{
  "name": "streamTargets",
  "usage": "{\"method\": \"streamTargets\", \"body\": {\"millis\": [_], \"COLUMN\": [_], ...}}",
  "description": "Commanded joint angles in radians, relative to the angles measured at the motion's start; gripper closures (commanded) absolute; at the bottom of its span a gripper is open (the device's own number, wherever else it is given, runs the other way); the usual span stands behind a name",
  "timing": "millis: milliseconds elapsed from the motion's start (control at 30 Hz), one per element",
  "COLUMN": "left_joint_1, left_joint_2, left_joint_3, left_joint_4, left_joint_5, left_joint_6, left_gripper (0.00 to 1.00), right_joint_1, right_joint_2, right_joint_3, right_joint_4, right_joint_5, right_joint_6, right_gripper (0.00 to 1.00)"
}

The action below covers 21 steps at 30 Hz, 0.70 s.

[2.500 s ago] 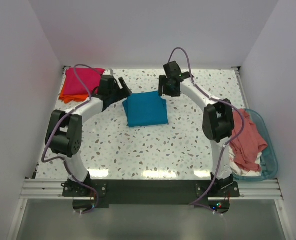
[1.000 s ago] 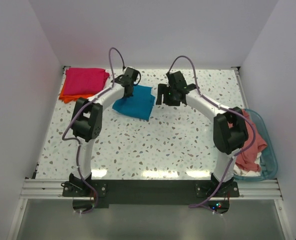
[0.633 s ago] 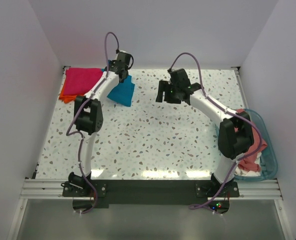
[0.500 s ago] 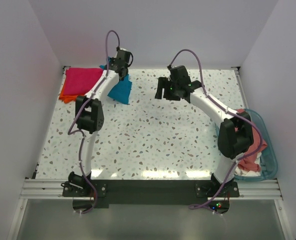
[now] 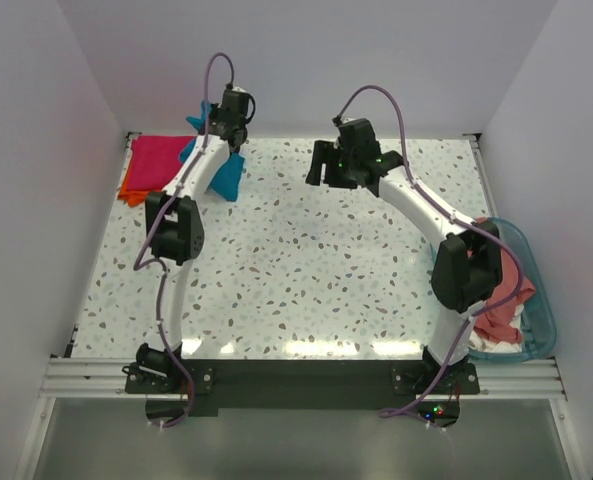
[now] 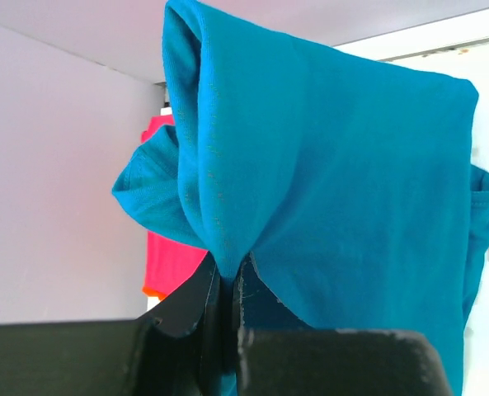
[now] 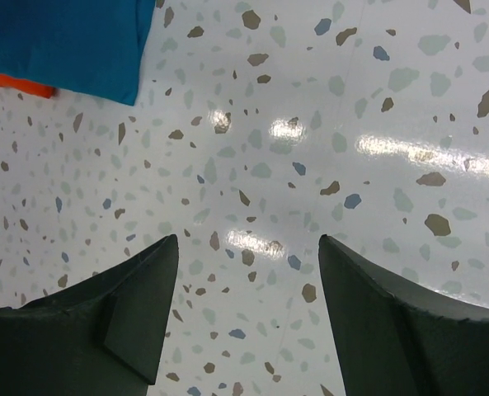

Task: Fold and stack the t-shirts
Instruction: Neatly place the folded tshirt to the corner

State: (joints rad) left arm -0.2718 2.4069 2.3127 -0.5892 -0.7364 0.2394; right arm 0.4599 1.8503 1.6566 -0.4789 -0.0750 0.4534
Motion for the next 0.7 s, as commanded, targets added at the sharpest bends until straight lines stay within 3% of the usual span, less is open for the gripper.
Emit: {"method": "streamTargets", "body": {"millis": [0,667], "left_joint_1": [0.032,0.103], "left_joint_2": [-0.078,-0.158], "left_joint_3": [0.053,0.074], "left_joint_4": [0.075,0.123], "left_joint_5": [-0.001,0.120], "left_joint_6": [0.064,0.072], "left_gripper": [1.00,1.00], "right_joint_1": [0.006,0.043], "right_joint_2": [0.015,0.039], "right_joint_3": [0.048,0.166], "right_joint_4": [-0.009,-0.102], "right_joint_5": [-0.028,0.027], "right_joint_6": [-0.007,-0.022], "right_gripper": [0.28,0.28]}}
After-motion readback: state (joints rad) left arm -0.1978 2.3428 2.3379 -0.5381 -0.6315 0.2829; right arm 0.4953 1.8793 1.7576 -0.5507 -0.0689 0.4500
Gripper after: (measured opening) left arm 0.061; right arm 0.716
